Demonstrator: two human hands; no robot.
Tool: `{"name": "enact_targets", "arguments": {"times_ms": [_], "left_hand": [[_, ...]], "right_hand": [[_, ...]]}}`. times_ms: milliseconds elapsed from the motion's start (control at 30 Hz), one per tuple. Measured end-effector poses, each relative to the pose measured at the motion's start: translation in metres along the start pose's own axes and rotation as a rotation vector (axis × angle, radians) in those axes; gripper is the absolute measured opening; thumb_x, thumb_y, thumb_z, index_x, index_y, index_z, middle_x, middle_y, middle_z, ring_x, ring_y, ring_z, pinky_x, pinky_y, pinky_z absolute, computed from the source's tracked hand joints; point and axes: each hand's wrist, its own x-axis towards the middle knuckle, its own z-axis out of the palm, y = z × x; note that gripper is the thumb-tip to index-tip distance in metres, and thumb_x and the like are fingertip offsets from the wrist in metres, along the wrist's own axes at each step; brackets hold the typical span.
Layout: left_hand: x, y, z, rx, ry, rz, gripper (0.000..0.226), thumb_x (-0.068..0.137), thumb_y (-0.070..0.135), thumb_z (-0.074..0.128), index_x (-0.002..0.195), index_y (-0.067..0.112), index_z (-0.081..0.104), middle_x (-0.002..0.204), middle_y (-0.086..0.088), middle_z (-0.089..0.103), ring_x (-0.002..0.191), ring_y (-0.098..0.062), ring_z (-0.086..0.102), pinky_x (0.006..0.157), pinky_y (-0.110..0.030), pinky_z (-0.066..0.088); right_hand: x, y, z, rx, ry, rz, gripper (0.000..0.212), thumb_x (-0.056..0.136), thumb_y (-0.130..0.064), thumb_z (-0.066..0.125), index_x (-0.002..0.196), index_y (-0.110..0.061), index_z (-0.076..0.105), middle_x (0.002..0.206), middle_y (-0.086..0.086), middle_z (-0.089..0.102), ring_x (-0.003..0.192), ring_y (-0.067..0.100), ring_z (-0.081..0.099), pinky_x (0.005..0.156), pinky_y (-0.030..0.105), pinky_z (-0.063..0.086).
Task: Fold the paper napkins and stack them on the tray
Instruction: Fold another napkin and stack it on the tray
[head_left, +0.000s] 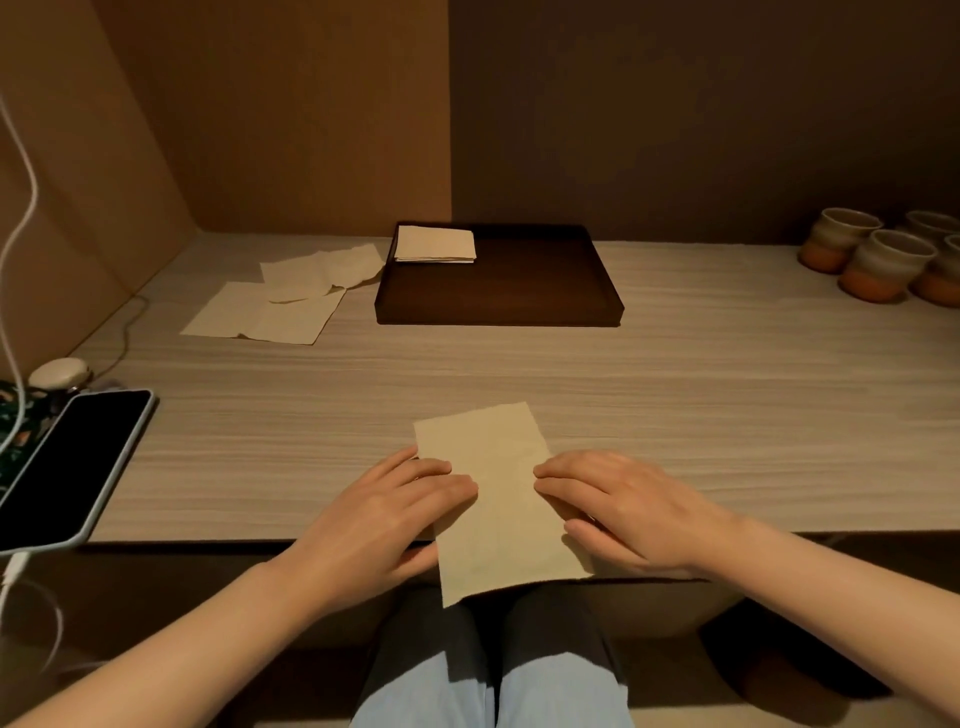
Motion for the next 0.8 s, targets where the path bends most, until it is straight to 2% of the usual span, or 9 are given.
{"name": "enact_targets", "arguments": {"times_ms": [100, 200, 333, 433, 567, 633, 667, 800], "left_hand": [[-0.004, 0.004, 0.000, -0.018, 0.082, -0.035, 0.049, 0.091, 0.048, 0.040, 0.134, 0.026, 0.049, 0.123, 0.010, 0.061, 0.119, -0.008, 0.047, 0.107, -0.033, 0.039], [-0.009, 0.009, 0.001, -0.071, 0.119, -0.084, 0.046, 0.093, 0.045, 0.036, 0.131, 0.026, 0.053, 0.119, 0.012, 0.061, 0.116, -0.007, 0.046, 0.100, -0.029, 0.042], [-0.012, 0.007, 0.005, -0.141, 0.185, -0.152, 0.040, 0.089, 0.043, 0.049, 0.123, 0.025, 0.060, 0.110, 0.015, 0.062, 0.108, -0.003, 0.047, 0.094, -0.018, 0.036], [-0.009, 0.007, 0.004, -0.230, 0.256, -0.223, 0.034, 0.088, 0.039, 0.054, 0.115, 0.025, 0.067, 0.098, 0.020, 0.061, 0.100, 0.000, 0.048, 0.086, -0.017, 0.038], [-0.001, 0.008, 0.002, -0.371, 0.296, -0.377, 0.028, 0.083, 0.021, 0.072, 0.110, 0.028, 0.069, 0.090, 0.019, 0.059, 0.094, 0.001, 0.050, 0.078, -0.012, 0.040], [0.003, 0.010, 0.000, -0.449, 0.307, -0.473, 0.030, 0.080, 0.019, 0.074, 0.107, 0.032, 0.069, 0.091, 0.016, 0.058, 0.092, 0.002, 0.052, 0.076, -0.010, 0.040], [0.005, 0.010, -0.001, -0.477, 0.311, -0.521, 0.032, 0.080, 0.019, 0.074, 0.108, 0.033, 0.068, 0.093, 0.014, 0.057, 0.091, 0.001, 0.053, 0.077, -0.012, 0.042], [0.016, 0.013, -0.006, -0.492, 0.290, -0.697, 0.040, 0.089, 0.022, 0.064, 0.127, 0.031, 0.056, 0.095, 0.014, 0.055, 0.099, -0.011, 0.053, 0.089, -0.036, 0.048]], "right_hand": [[-0.008, -0.001, 0.002, 0.020, 0.000, -0.039, 0.044, 0.095, -0.026, 0.042, 0.136, -0.014, 0.052, 0.138, 0.005, 0.055, 0.128, 0.018, 0.050, 0.105, 0.037, 0.044], [-0.018, -0.003, 0.004, 0.036, -0.027, -0.042, 0.054, 0.086, -0.020, 0.048, 0.139, -0.022, 0.046, 0.142, -0.002, 0.051, 0.134, 0.015, 0.044, 0.110, 0.036, 0.039], [-0.024, -0.007, 0.005, 0.076, -0.026, 0.000, 0.063, 0.084, -0.021, 0.055, 0.145, -0.023, 0.039, 0.142, -0.007, 0.048, 0.133, 0.006, 0.040, 0.111, 0.024, 0.033], [-0.021, -0.011, 0.007, 0.094, -0.007, 0.022, 0.061, 0.089, -0.029, 0.056, 0.147, -0.025, 0.035, 0.139, -0.008, 0.049, 0.128, 0.004, 0.042, 0.107, 0.020, 0.036], [-0.005, -0.014, 0.005, 0.270, 0.038, 0.145, 0.048, 0.093, -0.046, 0.055, 0.137, -0.027, 0.048, 0.122, -0.012, 0.054, 0.115, 0.002, 0.047, 0.095, 0.022, 0.045], [0.005, -0.015, 0.004, 0.399, 0.081, 0.239, 0.041, 0.090, -0.049, 0.058, 0.126, -0.028, 0.058, 0.110, -0.014, 0.057, 0.107, 0.004, 0.050, 0.088, 0.022, 0.046], [0.010, -0.016, 0.003, 0.454, 0.112, 0.296, 0.036, 0.089, -0.047, 0.060, 0.120, -0.028, 0.062, 0.104, -0.015, 0.060, 0.102, 0.004, 0.052, 0.085, 0.022, 0.046], [0.027, -0.017, -0.001, 0.567, 0.176, 0.508, 0.014, 0.091, -0.030, 0.064, 0.099, -0.024, 0.073, 0.091, -0.015, 0.069, 0.088, 0.000, 0.060, 0.078, 0.022, 0.050]]}}
